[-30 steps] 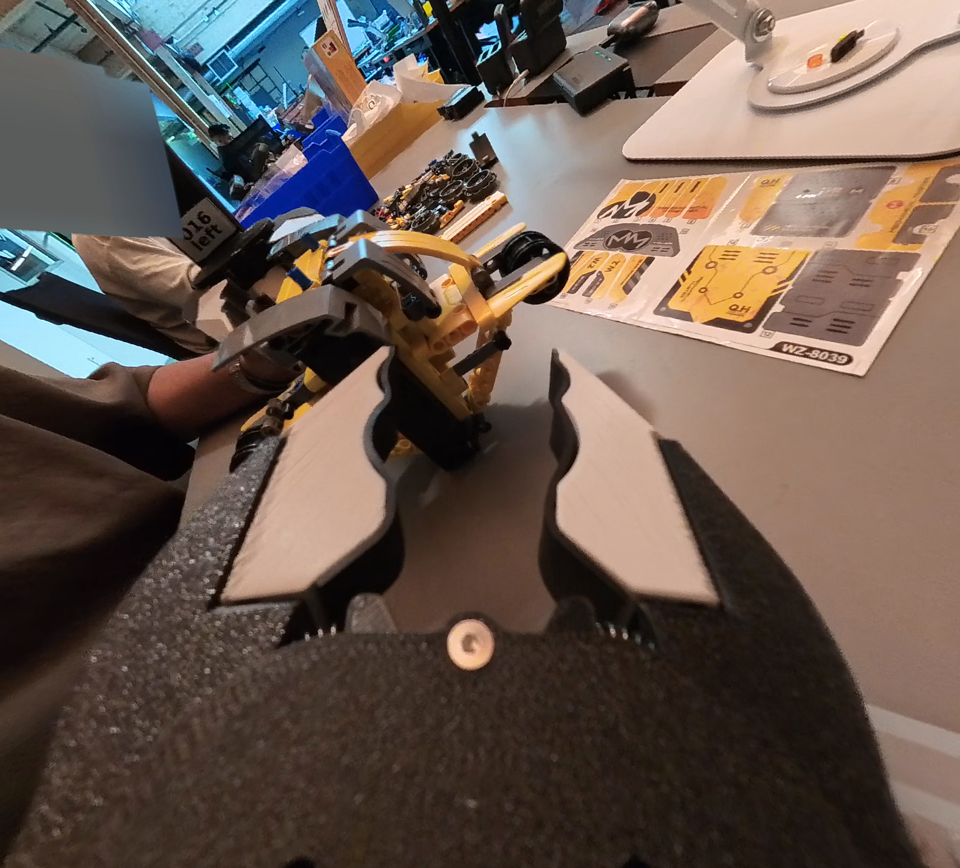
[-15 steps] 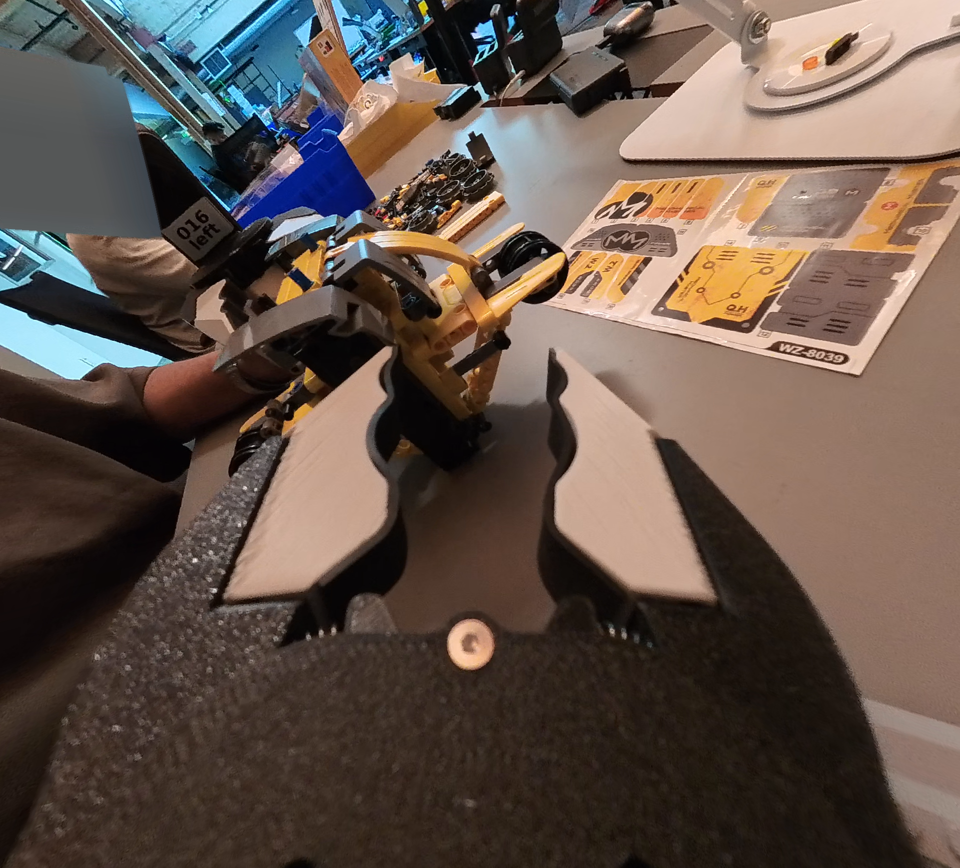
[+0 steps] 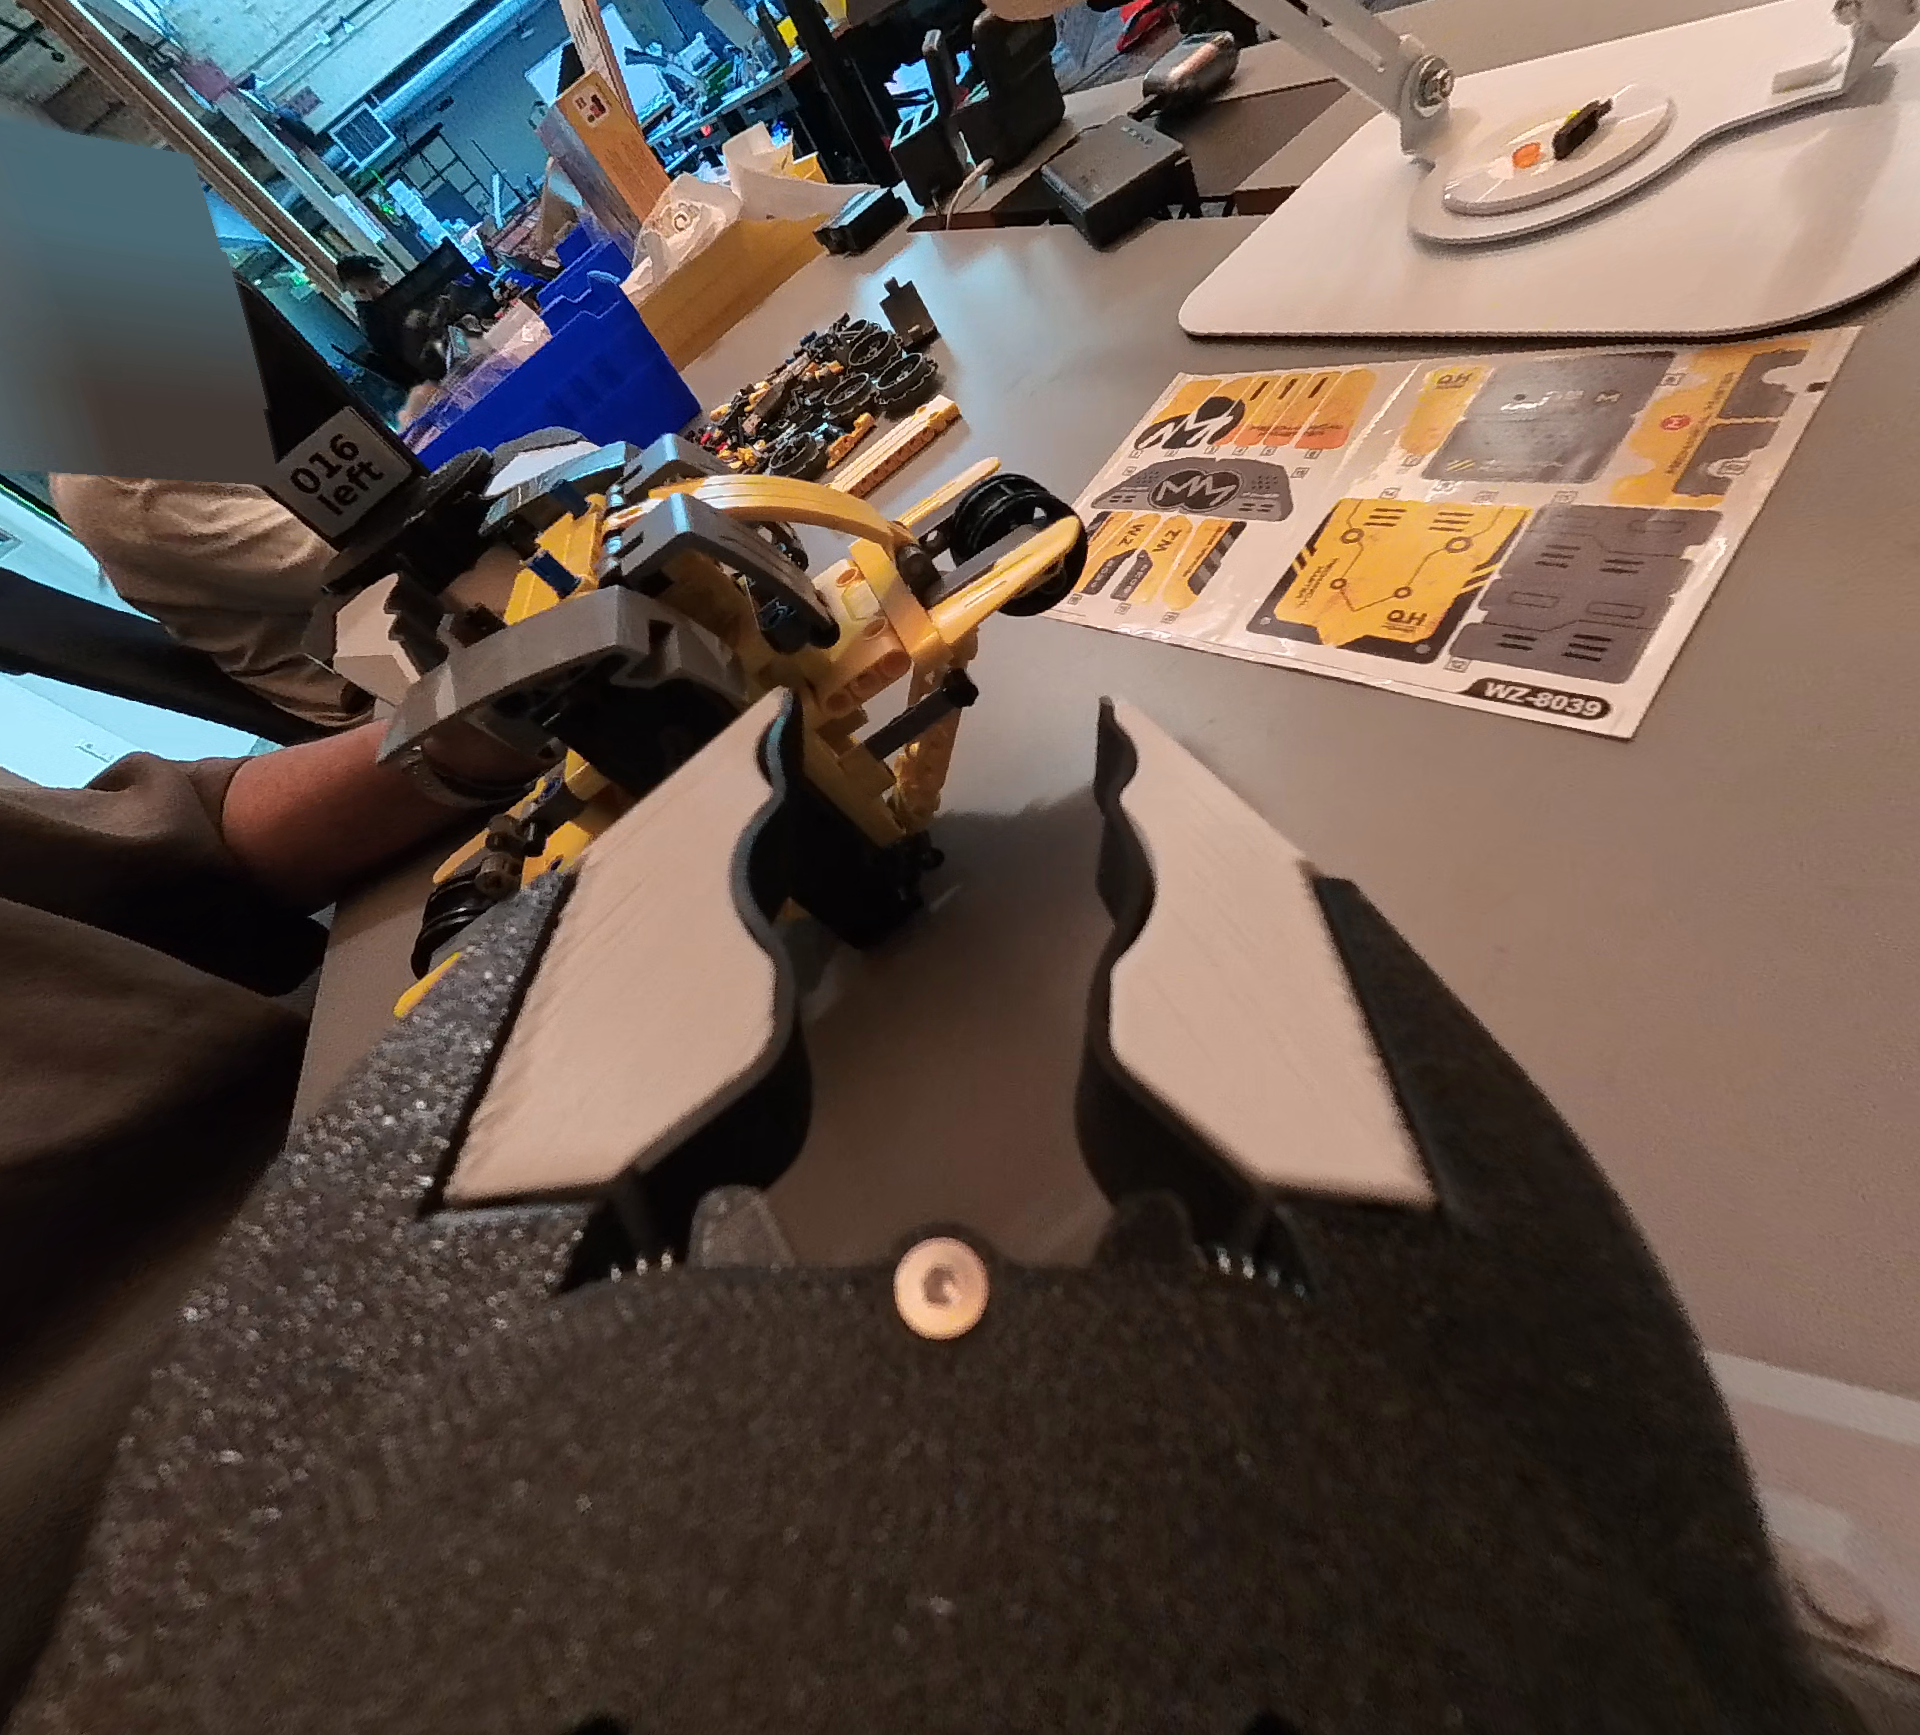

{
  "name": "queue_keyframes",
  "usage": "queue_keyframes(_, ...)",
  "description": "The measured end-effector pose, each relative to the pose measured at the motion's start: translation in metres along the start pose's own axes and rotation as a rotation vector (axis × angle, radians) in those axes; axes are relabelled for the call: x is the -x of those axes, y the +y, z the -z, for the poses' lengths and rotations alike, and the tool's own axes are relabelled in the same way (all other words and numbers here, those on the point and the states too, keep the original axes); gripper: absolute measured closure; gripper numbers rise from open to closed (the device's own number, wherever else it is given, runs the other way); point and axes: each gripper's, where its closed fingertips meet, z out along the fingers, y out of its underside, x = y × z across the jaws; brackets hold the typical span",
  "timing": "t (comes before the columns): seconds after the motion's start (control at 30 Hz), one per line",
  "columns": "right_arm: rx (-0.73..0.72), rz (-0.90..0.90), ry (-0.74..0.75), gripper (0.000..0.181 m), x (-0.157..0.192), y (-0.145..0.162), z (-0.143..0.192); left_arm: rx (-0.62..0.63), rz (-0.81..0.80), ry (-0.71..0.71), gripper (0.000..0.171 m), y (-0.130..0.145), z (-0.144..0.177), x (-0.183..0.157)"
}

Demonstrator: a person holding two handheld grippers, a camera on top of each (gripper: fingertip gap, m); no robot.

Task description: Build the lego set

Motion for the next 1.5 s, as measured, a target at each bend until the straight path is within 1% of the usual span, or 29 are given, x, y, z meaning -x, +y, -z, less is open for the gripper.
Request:
queue_keyframes(0.33, -0.015, 0.024, 0.026, 0.125, -0.002, -0.004, 0.002, -0.005, 0.001, 0.0, 0.104, -0.001, 0.001, 0.0)
queue_keyframes(0.53, -0.016, 0.036, 0.03, 0.125, 0.0, -0.005, 0.003, -0.008, 0.002, 0.008, 0.099, -0.001, 0.001, 0.0)
queue_keyframes(0.9, -0.019, 0.061, 0.045, 0.125, 0.002, -0.007, 0.004, -0.001, -0.006, -0.007, 0.099, 0.0, 0.002, 0.002)
queue_keyframes(1.13, -0.032, 0.068, 0.088, 0.125, -0.005, -0.011, 0.008, -0.001, -0.009, -0.014, 0.099, 0.0, 0.002, 0.003)
queue_keyframes(1.5, -0.045, 0.088, 0.104, 0.124, -0.004, -0.015, 0.011, -0.003, -0.009, -0.023, 0.096, 0.0, 0.003, 0.005)
